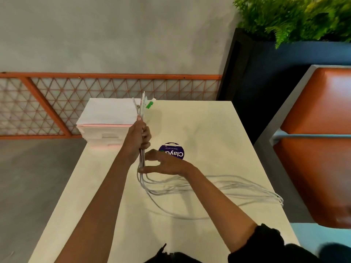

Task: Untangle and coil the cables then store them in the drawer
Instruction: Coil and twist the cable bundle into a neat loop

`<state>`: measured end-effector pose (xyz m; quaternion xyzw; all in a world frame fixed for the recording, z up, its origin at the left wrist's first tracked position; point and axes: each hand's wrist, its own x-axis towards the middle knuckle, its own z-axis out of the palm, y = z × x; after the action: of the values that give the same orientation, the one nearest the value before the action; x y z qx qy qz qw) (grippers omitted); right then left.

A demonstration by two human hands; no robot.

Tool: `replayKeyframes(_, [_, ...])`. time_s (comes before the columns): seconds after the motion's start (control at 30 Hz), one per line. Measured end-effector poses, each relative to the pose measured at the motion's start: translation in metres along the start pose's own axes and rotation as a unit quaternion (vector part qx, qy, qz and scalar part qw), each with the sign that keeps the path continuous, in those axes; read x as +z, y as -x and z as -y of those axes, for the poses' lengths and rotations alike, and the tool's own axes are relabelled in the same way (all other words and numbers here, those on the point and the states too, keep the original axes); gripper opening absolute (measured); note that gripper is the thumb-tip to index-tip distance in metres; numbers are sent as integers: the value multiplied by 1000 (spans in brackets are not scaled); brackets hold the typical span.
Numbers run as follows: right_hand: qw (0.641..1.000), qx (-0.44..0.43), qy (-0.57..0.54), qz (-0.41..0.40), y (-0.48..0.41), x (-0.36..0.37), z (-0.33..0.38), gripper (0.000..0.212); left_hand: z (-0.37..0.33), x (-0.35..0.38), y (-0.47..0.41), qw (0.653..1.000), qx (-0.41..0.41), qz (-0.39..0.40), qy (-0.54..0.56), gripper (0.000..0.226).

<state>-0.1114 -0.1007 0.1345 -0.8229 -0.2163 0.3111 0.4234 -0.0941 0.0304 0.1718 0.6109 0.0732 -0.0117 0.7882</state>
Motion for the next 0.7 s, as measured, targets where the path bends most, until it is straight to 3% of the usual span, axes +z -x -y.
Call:
replayKeyframes(0.13, [992, -86, -82, -46, -12, 25, 15, 11, -13, -11, 0, 992, 14, -21, 123, 42])
replayKeyframes(0.3, [966, -100, -208, -120, -4, 29, 23, 23, -21, -28, -1, 979, 33, -21, 202, 33])
replayKeyframes(0.4, [961, -137, -117, -209, -2, 7, 27, 27, -24, -39, -2, 960, 33, -41, 273, 32])
replayKeyframes(0.53, [962, -162, 69, -208, 1, -18, 30, 33, -26, -54, -8, 881, 23, -140, 452, 41])
replayKeyframes(0.63, [959, -145, 119, -215, 0, -17, 26, 36, -23, -49, -5, 871, 11, -204, 447, 51])
replayKeyframes(0.7, [953, -136, 128, -238, -1, -12, 23, 26, -20, -42, -2, 868, 9, -227, 441, 52])
